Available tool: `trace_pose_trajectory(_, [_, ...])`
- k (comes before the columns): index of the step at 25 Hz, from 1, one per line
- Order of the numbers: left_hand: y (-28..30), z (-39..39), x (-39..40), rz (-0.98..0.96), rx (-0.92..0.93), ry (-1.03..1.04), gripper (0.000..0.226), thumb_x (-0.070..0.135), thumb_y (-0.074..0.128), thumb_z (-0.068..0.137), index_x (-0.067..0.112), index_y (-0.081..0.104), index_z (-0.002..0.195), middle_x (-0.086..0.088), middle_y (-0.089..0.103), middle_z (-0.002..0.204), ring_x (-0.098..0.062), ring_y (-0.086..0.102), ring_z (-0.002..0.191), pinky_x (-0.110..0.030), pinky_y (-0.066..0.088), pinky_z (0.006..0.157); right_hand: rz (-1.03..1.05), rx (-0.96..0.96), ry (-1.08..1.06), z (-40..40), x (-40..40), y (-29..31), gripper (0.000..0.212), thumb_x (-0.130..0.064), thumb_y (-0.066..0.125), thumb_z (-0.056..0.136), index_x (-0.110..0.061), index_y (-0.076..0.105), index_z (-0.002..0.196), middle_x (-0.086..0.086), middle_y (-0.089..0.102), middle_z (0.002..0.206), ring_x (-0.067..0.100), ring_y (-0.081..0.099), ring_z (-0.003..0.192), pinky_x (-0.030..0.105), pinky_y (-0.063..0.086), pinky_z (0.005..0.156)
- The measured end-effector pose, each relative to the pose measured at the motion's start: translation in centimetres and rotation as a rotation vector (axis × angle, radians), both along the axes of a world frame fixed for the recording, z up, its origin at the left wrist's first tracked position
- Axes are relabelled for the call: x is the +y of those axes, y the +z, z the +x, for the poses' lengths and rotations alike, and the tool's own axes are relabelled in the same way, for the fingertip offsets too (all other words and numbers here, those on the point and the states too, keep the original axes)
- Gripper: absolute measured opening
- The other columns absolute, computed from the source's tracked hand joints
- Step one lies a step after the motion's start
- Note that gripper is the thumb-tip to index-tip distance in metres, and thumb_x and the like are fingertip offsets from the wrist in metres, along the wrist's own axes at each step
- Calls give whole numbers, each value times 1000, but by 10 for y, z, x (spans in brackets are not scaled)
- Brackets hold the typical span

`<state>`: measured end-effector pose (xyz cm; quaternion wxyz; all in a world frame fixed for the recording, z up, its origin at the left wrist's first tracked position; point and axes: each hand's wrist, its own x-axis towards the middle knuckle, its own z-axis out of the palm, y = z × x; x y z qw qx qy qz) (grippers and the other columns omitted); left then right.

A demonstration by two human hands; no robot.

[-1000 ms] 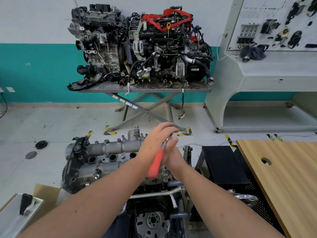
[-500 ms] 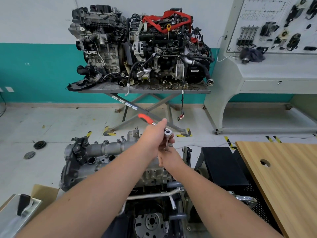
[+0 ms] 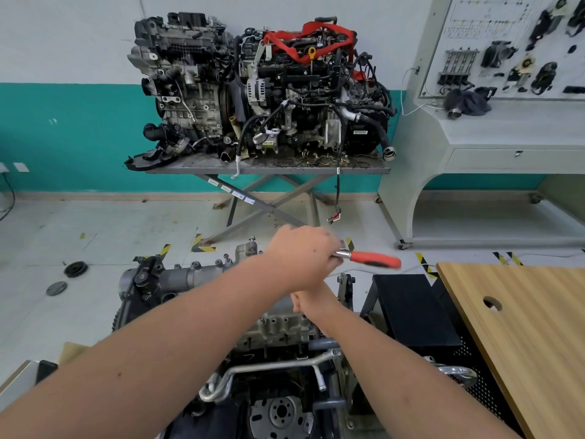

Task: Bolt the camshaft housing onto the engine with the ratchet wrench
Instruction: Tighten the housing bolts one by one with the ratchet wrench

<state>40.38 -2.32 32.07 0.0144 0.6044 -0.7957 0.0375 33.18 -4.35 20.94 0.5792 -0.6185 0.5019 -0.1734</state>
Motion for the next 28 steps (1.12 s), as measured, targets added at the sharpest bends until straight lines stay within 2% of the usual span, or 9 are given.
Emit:
trace_pose_trajectory(2, [-14, 4, 7, -263, 18, -122, 29, 43, 47, 97, 22, 57, 80, 6, 54, 90, -18, 54, 87, -35, 38, 78, -53, 56, -13, -4, -1, -6, 33, -4, 41, 99, -22, 42, 71, -14, 48, 57, 1, 46, 49, 17, 45, 53])
trace_pose_trajectory(4, [-30, 11, 12, -481, 160, -186, 42, 50, 51, 92, 16, 65, 74, 3, 62, 91, -20, 59, 86, -36, 43, 78, -150, 136, 8, -12, 0, -12, 27, -7, 53, 98, -28, 54, 81, -12, 57, 78, 3, 56, 71, 23, 55, 76])
trace_pose_trajectory(6, [-48, 13, 16, -559, 404, -164, 48, 57, 51, 88, 13, 68, 79, 1, 66, 101, -20, 61, 94, -35, 46, 82, -153, 75, 30, -15, 0, -18, 14, -10, 50, 101, -15, 63, 106, -7, 58, 97, 2, 57, 81, 17, 53, 83])
trace_pose_trajectory(10, [-73, -6, 33, -380, 1221, 140, 39, 54, 43, 92, 28, 63, 114, 21, 60, 120, 3, 54, 115, -14, 40, 97, -40, -130, -29, -7, 1, -12, 43, -31, 44, 100, 8, 61, 109, 18, 64, 95, 24, 58, 84, 36, 49, 77])
trace_pose_trajectory(14, [-55, -11, 18, -138, 2357, 736, 41, 57, 52, 95, 18, 65, 92, 1, 74, 89, -18, 71, 83, -30, 57, 72, -68, -62, 12, -3, 1, -13, 35, -21, 46, 98, -1, 61, 74, 12, 52, 64, 18, 43, 66, 33, 31, 64])
trace_pose_trajectory(16, [-41, 2, 7, 18, 2563, 785, 31, 43, 56, 98, 15, 59, 84, -3, 69, 71, -17, 69, 61, -29, 55, 57, -45, -62, -8, -2, 0, -15, 37, -13, 43, 95, -14, 48, 59, 1, 42, 51, 17, 34, 56, 32, 26, 59])
trace_pose_trajectory(20, [-19, 9, -5, 176, 2255, 848, 23, 25, 55, 101, 13, 53, 82, 4, 57, 48, -16, 64, 53, -28, 49, 53, -45, -42, 14, -2, 3, -9, 45, -34, 45, 90, -22, 35, 48, -6, 31, 43, 14, 29, 49, 32, 35, 66])
trace_pose_trajectory(24, [-6, 8, -17, 301, 1558, 706, 22, 19, 54, 98, 7, 53, 80, -5, 57, 60, -15, 55, 44, -31, 50, 58, -49, -19, 63, -4, 2, -9, 53, -40, 46, 101, -19, 35, 53, -2, 32, 49, 19, 32, 54, 34, 39, 72])
trace_pose_trajectory(28, [7, 1, -19, 272, 594, 275, 27, 39, 54, 97, 16, 57, 82, -3, 60, 72, -17, 54, 57, -27, 43, 55, -57, 32, 50, -3, -2, -12, 50, -37, 46, 99, -20, 34, 54, -5, 33, 47, 14, 32, 48, 33, 40, 69])
